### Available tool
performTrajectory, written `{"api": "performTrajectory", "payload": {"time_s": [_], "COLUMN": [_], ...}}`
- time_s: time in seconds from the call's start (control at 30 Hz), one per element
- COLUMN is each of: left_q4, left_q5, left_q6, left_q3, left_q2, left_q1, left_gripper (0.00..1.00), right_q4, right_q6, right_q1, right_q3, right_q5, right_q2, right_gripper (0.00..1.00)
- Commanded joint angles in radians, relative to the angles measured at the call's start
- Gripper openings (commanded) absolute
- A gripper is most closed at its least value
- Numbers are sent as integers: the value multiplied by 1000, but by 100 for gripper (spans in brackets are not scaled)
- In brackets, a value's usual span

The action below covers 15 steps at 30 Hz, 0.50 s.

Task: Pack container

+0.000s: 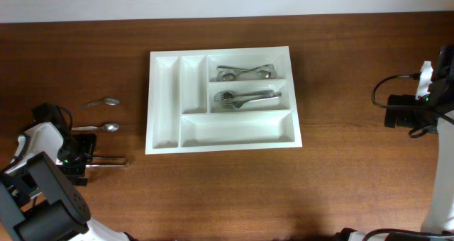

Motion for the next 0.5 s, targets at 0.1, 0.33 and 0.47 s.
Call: {"api": "performTrajectory", "payload": {"time_s": [0.1,0.33,0.47], "left_q4": [-3,-2,14], "left_q5": [-21,-20,-5], "left_q6": [-9,-9,-9], "left_q3": [-10,-10,-10], "left_q2": [9,9,10], "left_q1": [2,2,2], "left_gripper": [99,99,99], "right_q4": [0,0,0], "right_q6": [8,8,8], "right_q1": [-5,-5,-5], "right_q3": [0,0,0], "right_q5": [16,16,16], "right_q2": [-19,-19,-19], "right_gripper": [99,99,99]}}
